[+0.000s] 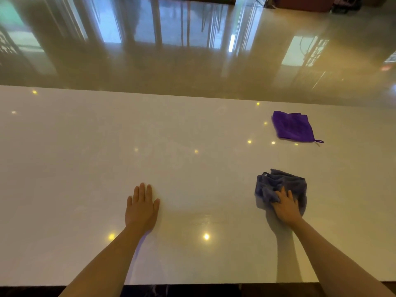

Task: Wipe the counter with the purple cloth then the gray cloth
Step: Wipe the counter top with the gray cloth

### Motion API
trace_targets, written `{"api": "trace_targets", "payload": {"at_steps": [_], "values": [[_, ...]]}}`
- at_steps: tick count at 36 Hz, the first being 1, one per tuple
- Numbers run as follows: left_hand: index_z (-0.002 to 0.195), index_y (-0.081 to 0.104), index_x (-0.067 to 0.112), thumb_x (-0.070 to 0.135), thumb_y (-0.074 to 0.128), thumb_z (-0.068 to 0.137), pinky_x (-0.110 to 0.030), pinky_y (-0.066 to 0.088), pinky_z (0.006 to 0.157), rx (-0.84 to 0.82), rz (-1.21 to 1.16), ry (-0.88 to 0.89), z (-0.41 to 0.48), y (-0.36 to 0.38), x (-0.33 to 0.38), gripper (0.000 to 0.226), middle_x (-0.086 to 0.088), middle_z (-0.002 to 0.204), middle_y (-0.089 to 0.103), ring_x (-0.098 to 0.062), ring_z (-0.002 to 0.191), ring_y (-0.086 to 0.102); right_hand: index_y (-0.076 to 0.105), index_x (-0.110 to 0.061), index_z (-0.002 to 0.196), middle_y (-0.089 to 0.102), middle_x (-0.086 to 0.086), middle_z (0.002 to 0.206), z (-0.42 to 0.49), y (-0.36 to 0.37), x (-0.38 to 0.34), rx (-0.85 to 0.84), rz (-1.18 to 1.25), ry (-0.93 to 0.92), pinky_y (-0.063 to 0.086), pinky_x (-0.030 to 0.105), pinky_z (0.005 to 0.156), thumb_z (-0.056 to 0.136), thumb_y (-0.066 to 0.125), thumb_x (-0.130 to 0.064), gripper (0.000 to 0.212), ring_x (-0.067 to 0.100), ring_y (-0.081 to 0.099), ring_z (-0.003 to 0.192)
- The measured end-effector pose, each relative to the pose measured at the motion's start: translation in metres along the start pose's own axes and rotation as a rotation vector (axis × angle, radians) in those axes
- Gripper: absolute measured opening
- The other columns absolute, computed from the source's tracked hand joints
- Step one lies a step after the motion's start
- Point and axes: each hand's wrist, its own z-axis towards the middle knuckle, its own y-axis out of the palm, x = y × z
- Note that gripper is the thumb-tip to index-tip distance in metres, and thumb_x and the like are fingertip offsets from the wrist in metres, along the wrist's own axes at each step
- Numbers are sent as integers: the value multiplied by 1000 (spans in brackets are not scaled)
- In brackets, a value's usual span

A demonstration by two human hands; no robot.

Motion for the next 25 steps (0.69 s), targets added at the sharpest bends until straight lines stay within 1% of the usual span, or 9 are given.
{"api": "trace_targets", "payload": {"at_steps": [3, 6, 8, 12, 15, 17, 19, 22, 25], "values": [[145, -9, 11, 38, 12, 98, -39, 2, 120, 5, -11, 10, 0, 0, -1, 58, -9, 157, -11, -25, 145, -9, 28, -8, 138, 22, 16, 152, -12, 10, -17, -9, 30, -18, 17, 53, 113, 81, 30, -38, 65, 35, 17, 139], [145, -9, 12, 37, 12, 98, -39, 2, 119, 11, -22, 24, 1, 1, -4, 57, -9, 157, -10, -25, 145, -9, 24, -10, 140, 12, 14, 155, -22, 32, -40, -30, 5, -90, 10, 52, 116, 93, 38, -26, 51, 33, 7, 143], [145, -8, 12, 37, 13, 98, -39, 2, 119, 9, -35, 32, 1, 1, -6, 57, -8, 157, -10, -24, 145, -9, 26, -13, 140, 6, 12, 157, -30, 50, -61, -49, -35, -168, 6, 49, 116, 94, 41, -22, 49, 32, 1, 144], [145, -6, 13, 36, 13, 98, -38, 2, 119, 8, -56, 59, 1, 0, -10, 56, -8, 157, -9, -24, 145, -7, 28, -16, 139, 4, 9, 157, -52, 89, -108, -113, -87, -356, 1, 46, 116, 90, 45, -25, 52, 29, -3, 145], [145, -4, 13, 35, 14, 98, -38, 2, 119, -1, -85, 80, 1, -1, -14, 55, -9, 157, -9, -24, 145, -6, 42, -19, 131, 6, 6, 157, -70, 115, -139, -167, -45, -532, -5, 48, 116, 86, 50, -27, 47, 27, -7, 144], [145, -4, 12, 35, 14, 99, -38, 1, 119, -10, -88, 93, 1, -2, -14, 55, -9, 157, -9, -24, 145, -7, 50, -19, 121, 6, 5, 158, -80, 126, -155, -186, -19, -622, -12, 48, 114, 86, 48, -32, 38, 28, -12, 144], [145, -4, 12, 34, 14, 99, -39, 2, 119, -13, -71, 103, 0, -3, -14, 54, -10, 157, -8, -25, 145, -7, 52, -16, 116, 6, 5, 158, -85, 133, -165, -194, -29, -676, -16, 46, 112, 87, 45, -33, 34, 29, -14, 143], [145, -2, 10, 32, 15, 99, -40, 4, 120, -10, -49, 111, -2, -5, -10, 54, -13, 157, -7, -28, 145, -5, 50, -16, 122, 10, 4, 157, -86, 133, -166, -200, -93, -737, -16, 47, 113, 86, 48, -32, 39, 28, -13, 143], [145, 1, 9, 31, 16, 99, -41, 8, 120, -8, -46, 114, -3, -7, -8, 53, -14, 157, -4, -29, 145, -3, 48, -16, 126, 22, 4, 155, -87, 122, -161, -191, -82, -809, -9, 48, 116, 83, 54, -28, 46, 27, -2, 145]]}}
